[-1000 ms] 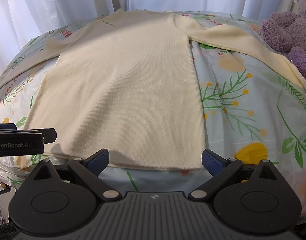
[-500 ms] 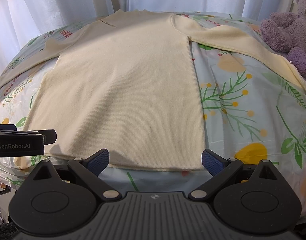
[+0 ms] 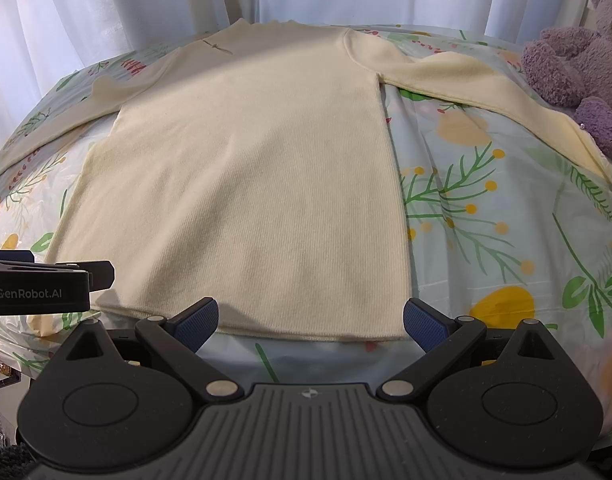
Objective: Fold small clothes
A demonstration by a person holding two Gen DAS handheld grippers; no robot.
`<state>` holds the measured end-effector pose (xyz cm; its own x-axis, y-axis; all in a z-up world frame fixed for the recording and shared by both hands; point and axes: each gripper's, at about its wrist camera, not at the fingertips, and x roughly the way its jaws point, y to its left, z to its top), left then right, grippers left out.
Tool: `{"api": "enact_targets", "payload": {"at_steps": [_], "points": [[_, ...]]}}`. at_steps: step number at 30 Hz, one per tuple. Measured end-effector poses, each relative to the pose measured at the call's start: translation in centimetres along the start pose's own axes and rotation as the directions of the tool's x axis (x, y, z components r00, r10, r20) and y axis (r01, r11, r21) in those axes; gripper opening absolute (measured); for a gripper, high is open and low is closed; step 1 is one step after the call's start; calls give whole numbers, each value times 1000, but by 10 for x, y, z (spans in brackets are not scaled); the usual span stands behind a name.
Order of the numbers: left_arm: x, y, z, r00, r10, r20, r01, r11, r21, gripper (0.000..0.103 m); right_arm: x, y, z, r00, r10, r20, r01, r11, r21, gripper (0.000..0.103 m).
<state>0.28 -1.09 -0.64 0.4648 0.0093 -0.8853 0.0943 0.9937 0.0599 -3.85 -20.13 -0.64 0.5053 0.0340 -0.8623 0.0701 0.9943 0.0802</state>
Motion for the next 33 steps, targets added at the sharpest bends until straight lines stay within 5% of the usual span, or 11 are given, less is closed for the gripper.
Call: {"api": "enact_targets", "payload": {"at_steps": [33], "points": [[6, -1, 1, 1000, 1, -26, -1, 1000, -4, 103, 1, -3, -1, 1000, 30, 2, -30, 1000, 4, 99]]}}
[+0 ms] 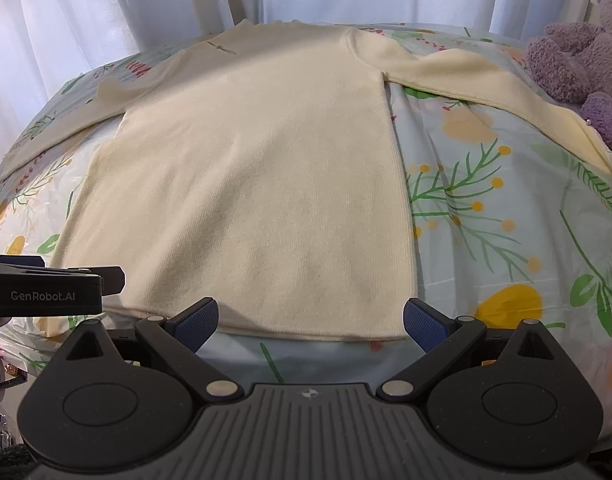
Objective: Fold small clothes
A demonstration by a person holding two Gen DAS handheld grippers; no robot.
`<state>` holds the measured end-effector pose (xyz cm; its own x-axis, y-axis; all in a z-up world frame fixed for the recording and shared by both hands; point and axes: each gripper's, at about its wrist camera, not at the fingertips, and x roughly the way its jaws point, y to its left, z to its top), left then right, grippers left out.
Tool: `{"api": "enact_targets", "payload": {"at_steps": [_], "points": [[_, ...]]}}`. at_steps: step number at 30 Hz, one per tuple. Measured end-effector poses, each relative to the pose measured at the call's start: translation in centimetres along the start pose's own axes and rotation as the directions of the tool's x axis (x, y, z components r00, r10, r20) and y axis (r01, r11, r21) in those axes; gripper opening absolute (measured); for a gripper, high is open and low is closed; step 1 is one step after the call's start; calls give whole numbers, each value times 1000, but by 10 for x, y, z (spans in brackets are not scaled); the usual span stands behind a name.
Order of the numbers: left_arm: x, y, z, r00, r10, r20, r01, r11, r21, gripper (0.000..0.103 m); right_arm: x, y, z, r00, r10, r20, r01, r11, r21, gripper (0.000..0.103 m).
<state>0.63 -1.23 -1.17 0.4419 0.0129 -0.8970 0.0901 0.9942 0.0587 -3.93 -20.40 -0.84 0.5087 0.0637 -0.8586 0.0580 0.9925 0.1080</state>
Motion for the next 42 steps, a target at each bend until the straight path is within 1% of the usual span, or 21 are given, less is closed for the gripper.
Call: {"api": "enact_targets", "payload": {"at_steps": [11, 18, 20, 22, 24, 25, 26, 27, 28, 29, 30, 31, 33, 34, 35, 37, 38, 39, 40, 41, 42], "points": [[4, 2, 0, 1000, -3, -14, 3, 1000, 0, 103, 3, -1, -1, 1000, 25, -6, -25, 1000, 13, 99], [13, 5, 6, 999, -8, -32, 8, 1000, 4, 103, 10, -9, -1, 997, 69, -17, -68, 996, 58, 99], [16, 9, 14, 1000, 4, -17, -4, 1000, 1, 103, 9, -15, 1, 994, 108, 6, -108, 991, 73, 99], [21, 13, 26, 1000, 16, -2, -16, 1000, -6, 103, 7, -28, 5, 988, 139, 69, -145, 984, 101, 99], [29, 18, 45, 1000, 15, 22, -15, 1000, -12, 103, 1, -50, 13, 971, 127, 202, -161, 973, 163, 99], [34, 21, 53, 999, 17, 31, -16, 1000, -17, 103, -2, -64, 15, 952, 91, 294, -156, 967, 203, 99], [38, 24, 61, 999, 23, 39, -22, 999, -24, 103, -5, -78, 15, 921, 50, 387, -154, 958, 243, 99], [44, 28, 70, 998, 29, 55, -27, 999, -29, 103, -7, -94, 15, 876, -1, 483, -159, 944, 290, 99], [51, 31, 79, 997, 38, 71, -36, 999, -30, 103, -4, -113, 22, 852, -61, 520, -140, 931, 338, 99], [57, 35, 89, 995, 54, 82, -51, 998, -35, 103, 0, -130, 29, 847, -108, 520, -116, 917, 381, 99], [61, 38, 94, 994, 59, 97, -56, 998, -39, 103, 5, -152, 36, 833, -164, 528, -104, 892, 440, 99], [68, 43, 103, 991, 66, 121, -61, 997, -45, 103, 10, -169, 41, 824, -213, 525, -91, 865, 494, 99], [80, 51, 116, 985, 82, 151, -73, 995, -62, 103, 22, -210, 51, 818, -306, 487, -69, 789, 611, 99], [88, 56, 123, 984, 86, 157, -75, 995, -69, 103, 28, -227, 54, 815, -339, 470, -67, 750, 658, 97], [95, 60, 129, 984, 87, 154, -76, 994, -75, 103, 33, -243, 57, 818, -364, 446, -68, 709, 702, 93], [106, 65, 137, 985, 74, 156, -62, 995, -78, 103, 48, -273, 63, 844, -389, 370, -58, 619, 783, 66], [112, 66, 140, 986, 66, 155, -54, 995, -78, 103, 55, -286, 63, 852, -398, 341, -58, 576, 816, 60], [119, 67, 144, 987, 51, 152, -40, 996, -76, 103, 62, -298, 60, 858, -409, 310, -59, 521, 851, 48], [124, 67, 146, 989, 44, 144, -34, 997, -76, 103, 68, -307, 57, 865, -406, 294, -70, 482, 873, 43], [130, 67, 148, 991, 37, 126, -27, 996, -83, 103, 74, -316, 53, 870, -404, 283, -82, 447, 891, 42], [134, 67, 149, 993, 29, 115, -19, 996, -92, 103, 79, -323, 49, 869, -412, 274, -91, 410, 907, 40]]}}
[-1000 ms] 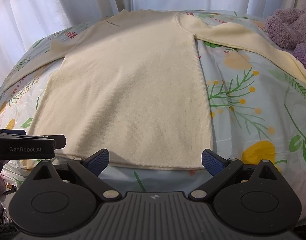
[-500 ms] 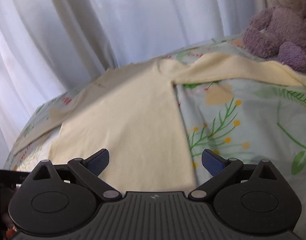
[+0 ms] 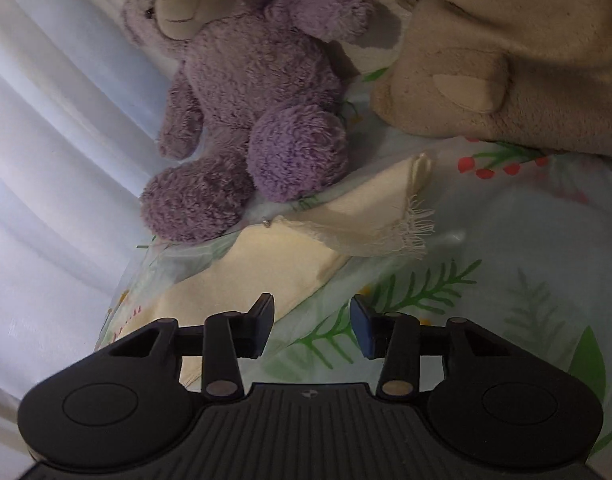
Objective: Fold small clothes
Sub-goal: 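Reach the right tool to the sweater's sleeve cuff and grasp it, then carry the cuff across the sweater body with the right tool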
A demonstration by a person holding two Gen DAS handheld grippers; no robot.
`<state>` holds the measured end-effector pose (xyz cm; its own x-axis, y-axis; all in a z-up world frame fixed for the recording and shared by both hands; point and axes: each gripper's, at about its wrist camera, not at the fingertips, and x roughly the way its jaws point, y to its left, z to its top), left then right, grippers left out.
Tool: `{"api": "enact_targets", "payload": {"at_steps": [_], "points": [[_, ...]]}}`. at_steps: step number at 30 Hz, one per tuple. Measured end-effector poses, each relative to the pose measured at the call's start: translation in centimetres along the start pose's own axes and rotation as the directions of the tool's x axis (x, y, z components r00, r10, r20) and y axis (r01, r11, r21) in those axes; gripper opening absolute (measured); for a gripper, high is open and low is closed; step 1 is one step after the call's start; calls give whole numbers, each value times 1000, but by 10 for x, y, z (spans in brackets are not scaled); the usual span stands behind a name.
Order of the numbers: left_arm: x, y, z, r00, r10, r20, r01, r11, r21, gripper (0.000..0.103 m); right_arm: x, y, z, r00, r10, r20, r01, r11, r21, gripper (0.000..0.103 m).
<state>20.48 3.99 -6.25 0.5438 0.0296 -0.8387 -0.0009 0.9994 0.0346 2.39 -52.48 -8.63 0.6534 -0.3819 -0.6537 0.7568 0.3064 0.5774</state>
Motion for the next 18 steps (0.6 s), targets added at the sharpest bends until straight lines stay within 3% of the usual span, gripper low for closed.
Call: {"api": "enact_targets", "payload": {"at_steps": [2, 12, 15, 18], "points": [[7, 0, 0, 999, -29, -30, 28, 999, -35, 103, 4, -7, 3, 1000, 7, 30, -8, 1000, 28, 36], [6, -9, 4, 998, 39, -52, -45, 991, -129, 103, 27, -14, 33, 994, 73, 76, -70, 997, -35, 34], [2, -14, 4, 997, 65, -46, -70, 989, -130, 103, 35, -20, 40, 994, 81, 67, -80, 997, -22, 13], [-1, -18, 5, 998, 43, -47, -49, 989, -143, 103, 30, -18, 40, 992, 92, 85, -88, 994, -58, 7]]}}
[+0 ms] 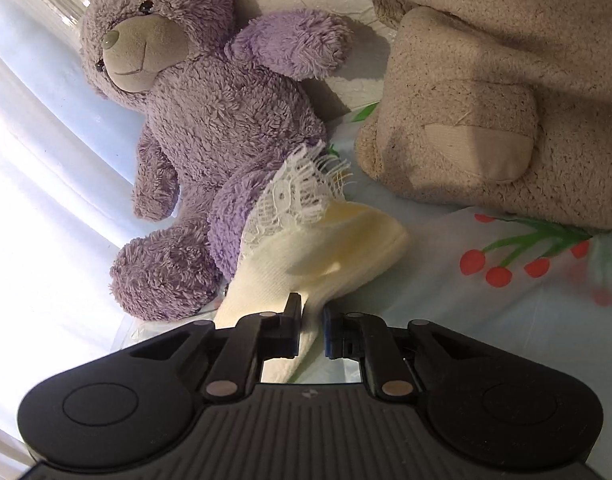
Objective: Fold small clothes
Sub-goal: 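Carry the cuff across the sweater body with the right tool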
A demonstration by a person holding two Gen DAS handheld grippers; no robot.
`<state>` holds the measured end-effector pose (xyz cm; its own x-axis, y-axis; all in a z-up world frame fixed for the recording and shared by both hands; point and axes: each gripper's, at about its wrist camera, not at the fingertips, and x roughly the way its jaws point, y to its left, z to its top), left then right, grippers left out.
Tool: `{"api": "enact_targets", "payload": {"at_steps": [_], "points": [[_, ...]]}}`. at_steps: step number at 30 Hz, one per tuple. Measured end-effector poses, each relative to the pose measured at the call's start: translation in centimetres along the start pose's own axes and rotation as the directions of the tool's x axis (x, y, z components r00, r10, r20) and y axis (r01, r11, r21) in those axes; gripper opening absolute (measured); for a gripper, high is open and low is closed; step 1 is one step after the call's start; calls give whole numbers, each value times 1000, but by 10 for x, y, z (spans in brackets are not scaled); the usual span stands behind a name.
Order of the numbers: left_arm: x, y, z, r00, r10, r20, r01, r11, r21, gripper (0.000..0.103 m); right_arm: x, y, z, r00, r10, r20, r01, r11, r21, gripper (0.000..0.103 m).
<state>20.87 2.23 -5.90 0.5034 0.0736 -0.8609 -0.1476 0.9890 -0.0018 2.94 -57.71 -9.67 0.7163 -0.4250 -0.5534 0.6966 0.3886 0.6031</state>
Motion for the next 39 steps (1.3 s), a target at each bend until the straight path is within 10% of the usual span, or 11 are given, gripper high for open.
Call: {"api": "enact_targets", "payload": {"at_steps": [7, 11, 13, 17, 19, 25, 28, 36, 39], "points": [[-11, 0, 16, 994, -106, 6, 106, 994, -35, 103, -34, 72, -2, 992, 99, 82, -77, 967, -241, 6], [-15, 2, 33, 981, -187, 45, 188, 982, -23, 102, -55, 151, -29, 961, 276, 32, -233, 862, -450, 6], [-21, 2, 42, 963, -257, 79, 259, 966, -10, 94, -71, 196, -59, 919, 391, -57, -356, 755, -552, 6], [-25, -5, 62, 902, -417, 108, 418, 908, 13, 89, -96, 269, -147, 765, 538, -355, -618, 455, -641, 7], [-19, -11, 70, 868, -486, 97, 486, 873, 29, 89, -94, 284, -184, 727, 504, -467, -676, 401, -618, 11], [22, -40, 89, 810, -586, -6, 586, 809, 42, 84, -82, 261, -203, 798, 381, -468, -602, 548, -581, 17], [51, -55, 93, 809, -580, -98, 584, 812, 10, 77, -80, 243, -189, 820, 345, -457, -566, 607, -558, 21], [55, -54, 84, 798, -574, -181, 587, 809, 24, 71, -73, 203, -177, 843, 286, -455, -506, 708, -493, 22], [57, -52, 82, 769, -604, -209, 616, 788, -7, 67, -75, 196, -175, 844, 285, -454, -499, 727, -471, 22]]}}
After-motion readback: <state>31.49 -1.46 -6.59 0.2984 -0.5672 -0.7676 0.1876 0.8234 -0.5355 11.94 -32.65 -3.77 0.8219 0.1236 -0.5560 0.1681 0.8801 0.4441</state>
